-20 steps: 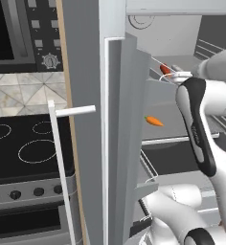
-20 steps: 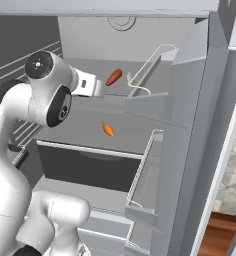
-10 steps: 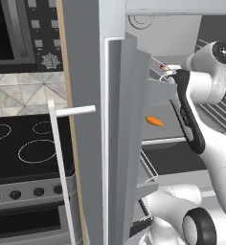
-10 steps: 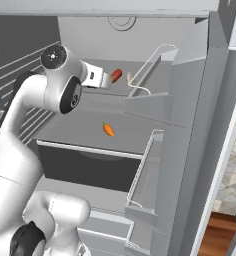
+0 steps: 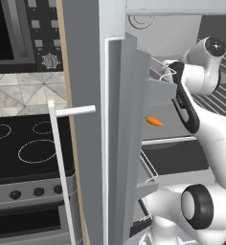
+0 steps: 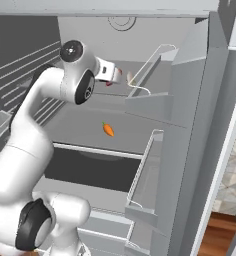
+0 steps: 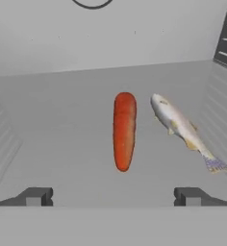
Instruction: Place one carrot and one fish in each tupperware on the nearby counter, to pack two identical lunches.
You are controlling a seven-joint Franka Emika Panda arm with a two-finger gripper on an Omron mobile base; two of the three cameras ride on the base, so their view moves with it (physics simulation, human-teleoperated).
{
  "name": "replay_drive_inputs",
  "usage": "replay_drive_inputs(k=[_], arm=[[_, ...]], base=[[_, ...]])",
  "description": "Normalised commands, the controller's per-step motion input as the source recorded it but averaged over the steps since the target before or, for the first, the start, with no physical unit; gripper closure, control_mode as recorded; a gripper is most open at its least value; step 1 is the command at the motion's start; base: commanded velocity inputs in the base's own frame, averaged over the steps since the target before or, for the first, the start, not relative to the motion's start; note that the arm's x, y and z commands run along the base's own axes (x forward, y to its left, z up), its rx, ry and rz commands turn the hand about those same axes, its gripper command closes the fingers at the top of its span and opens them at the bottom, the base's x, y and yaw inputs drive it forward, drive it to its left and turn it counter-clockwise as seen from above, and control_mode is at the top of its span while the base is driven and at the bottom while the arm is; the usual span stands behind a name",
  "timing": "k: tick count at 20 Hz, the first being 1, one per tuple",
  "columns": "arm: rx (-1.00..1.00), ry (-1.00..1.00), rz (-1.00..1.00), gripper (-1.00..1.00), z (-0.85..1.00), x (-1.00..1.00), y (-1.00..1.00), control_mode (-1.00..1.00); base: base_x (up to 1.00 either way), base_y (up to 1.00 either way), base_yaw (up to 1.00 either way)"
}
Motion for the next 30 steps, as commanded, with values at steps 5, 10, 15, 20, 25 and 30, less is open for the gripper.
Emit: replay_drive_inputs(k=[5, 10, 15, 20, 25, 30], arm=[[0.00, 0.00, 0.00, -1.00, -0.05, 0.46, -0.01, -1.00], [0.00, 0.00, 0.00, -1.00, -0.12, 0.46, -0.08, -1.00], [0.00, 0.00, 0.00, -1.00, -0.14, 0.43, -0.26, -1.00], [0.00, 0.03, 0.00, -1.00, -0.15, 0.41, -0.12, -1.00], [0.00, 0.06, 0.00, -1.00, -0.21, 0.38, 0.00, -1.00], [0.00, 0.08, 0.00, 1.00, -0.35, 0.15, 0.00, -1.00]], base=[[0.00, 0.00, 0.00], [0.00, 0.00, 0.00], [0.00, 0.00, 0.00], [0.00, 0.00, 0.00], [0.00, 0.00, 0.00], [0.00, 0.00, 0.00]])
